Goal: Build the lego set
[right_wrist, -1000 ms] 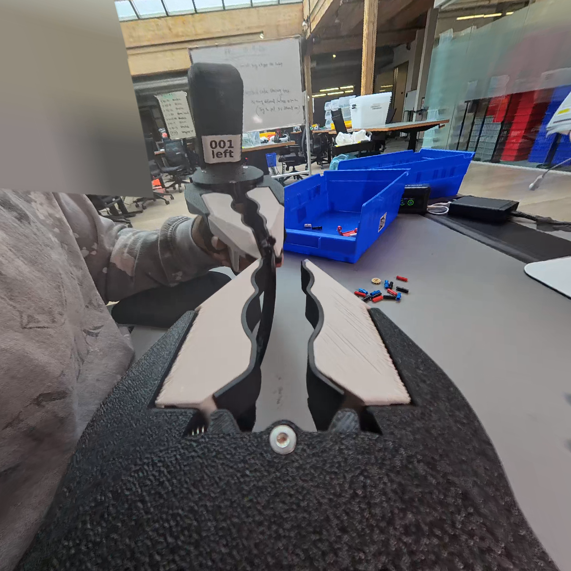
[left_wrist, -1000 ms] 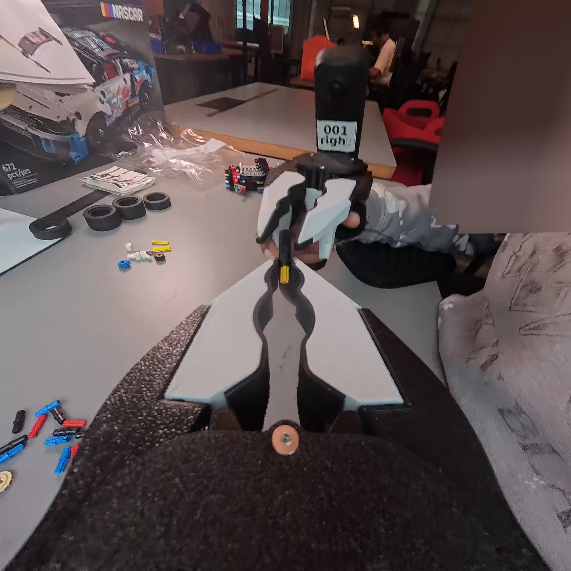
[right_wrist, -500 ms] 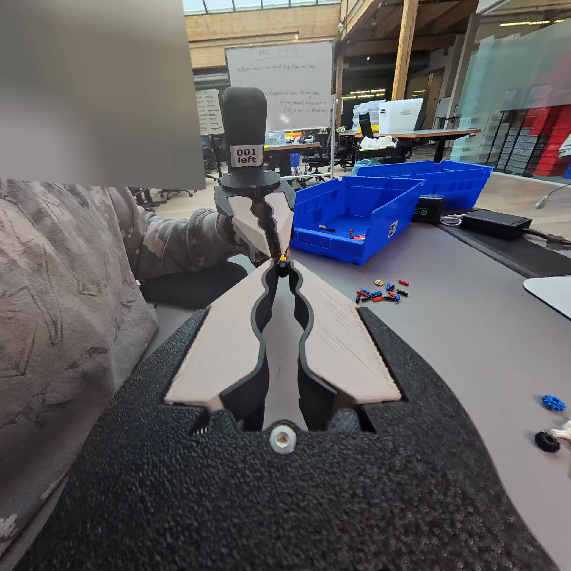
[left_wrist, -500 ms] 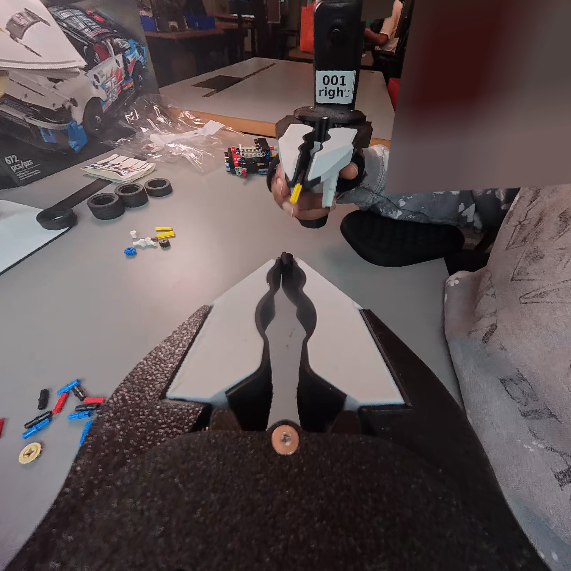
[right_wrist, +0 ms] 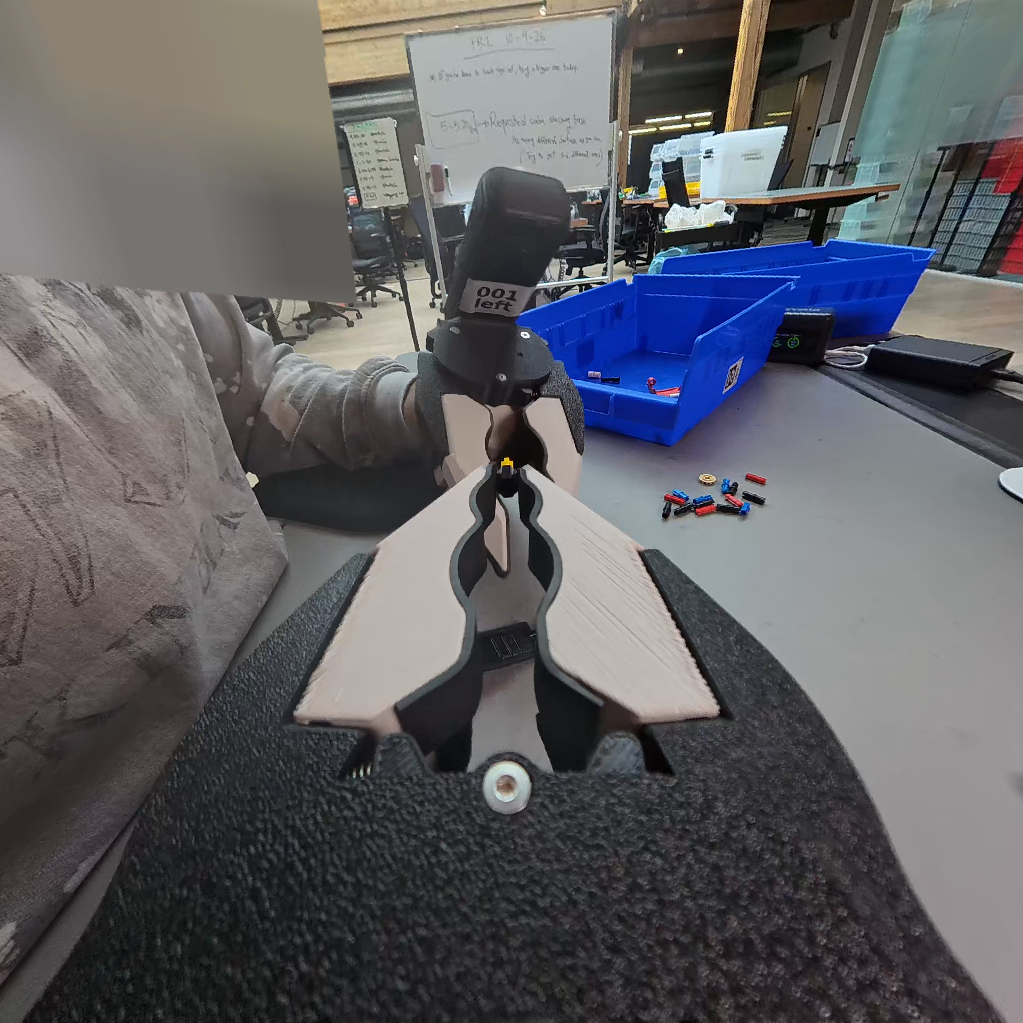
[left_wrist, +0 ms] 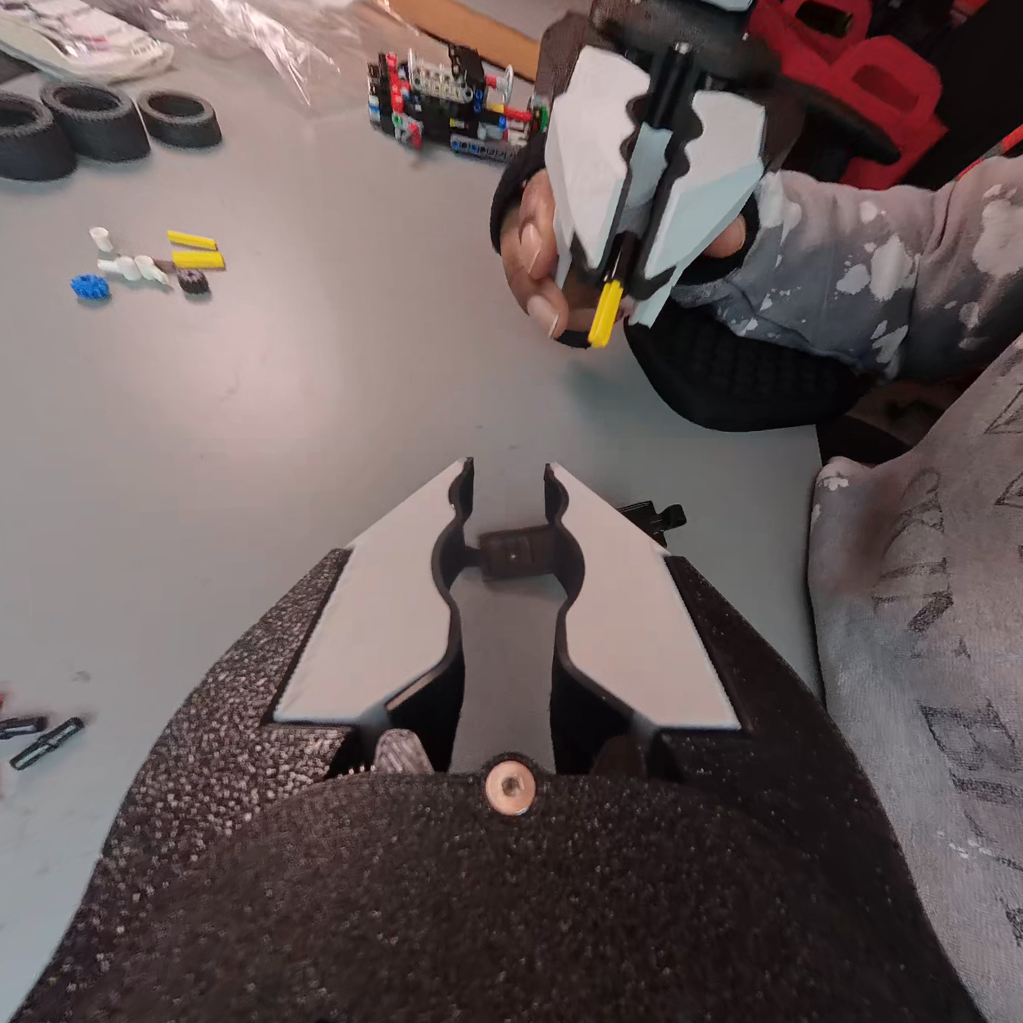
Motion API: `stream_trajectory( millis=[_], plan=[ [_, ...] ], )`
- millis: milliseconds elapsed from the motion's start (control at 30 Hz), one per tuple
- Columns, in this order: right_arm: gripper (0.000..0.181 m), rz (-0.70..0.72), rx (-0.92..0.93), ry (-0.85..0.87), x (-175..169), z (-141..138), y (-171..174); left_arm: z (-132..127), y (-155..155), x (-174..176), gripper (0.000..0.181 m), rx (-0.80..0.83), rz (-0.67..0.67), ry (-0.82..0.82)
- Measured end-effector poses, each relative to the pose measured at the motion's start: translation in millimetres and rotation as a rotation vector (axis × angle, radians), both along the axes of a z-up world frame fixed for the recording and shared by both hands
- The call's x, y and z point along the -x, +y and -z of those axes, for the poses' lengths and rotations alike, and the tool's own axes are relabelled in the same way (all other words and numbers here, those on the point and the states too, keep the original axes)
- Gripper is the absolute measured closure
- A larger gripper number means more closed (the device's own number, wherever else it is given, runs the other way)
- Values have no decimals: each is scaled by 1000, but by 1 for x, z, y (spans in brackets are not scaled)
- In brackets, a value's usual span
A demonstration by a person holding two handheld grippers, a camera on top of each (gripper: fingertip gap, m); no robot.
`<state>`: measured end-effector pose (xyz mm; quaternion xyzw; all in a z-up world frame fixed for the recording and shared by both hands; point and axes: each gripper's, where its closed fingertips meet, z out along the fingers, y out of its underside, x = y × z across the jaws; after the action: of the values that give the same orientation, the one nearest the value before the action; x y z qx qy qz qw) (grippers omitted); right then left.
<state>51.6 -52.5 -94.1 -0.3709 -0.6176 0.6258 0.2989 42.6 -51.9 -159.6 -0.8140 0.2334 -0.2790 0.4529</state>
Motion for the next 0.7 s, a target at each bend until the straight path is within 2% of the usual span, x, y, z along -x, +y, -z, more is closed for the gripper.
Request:
stream_trajectory(
  millis=[33, 133, 200, 333, 533, 567, 633, 700],
  plan=[
    [176, 1, 0, -4, 0, 1, 0, -10, 0, 0, 157, -50, -5, -19],
    [176, -4, 1, -19, 2, 4, -2, -38, -4, -4, 160, -199, 9, -35],
    [176, -7, -11, -35, 4, 8, -5, -44, -6, -7, 168, -249, 17, -5],
    [177, -34, -9, -50, 3, 10, -10, -45, -9, -8, 177, -260, 23, 23],
    [177, -85, -25, -12, -3, -2, -14, -59, -15, -11, 179, -285, 65, -9],
    [177, -80, -27, 2, -5, -7, -10, -60, -14, -5, 179, -296, 50, 0],
    [178, -11, 82, 111, -24, -42, 26, -68, -14, 31, 179, -318, -47, -36],
    [177, 68, -4, 132, -29, -50, 41, -63, -12, 50, 180, -274, -112, -41]
  ],
)
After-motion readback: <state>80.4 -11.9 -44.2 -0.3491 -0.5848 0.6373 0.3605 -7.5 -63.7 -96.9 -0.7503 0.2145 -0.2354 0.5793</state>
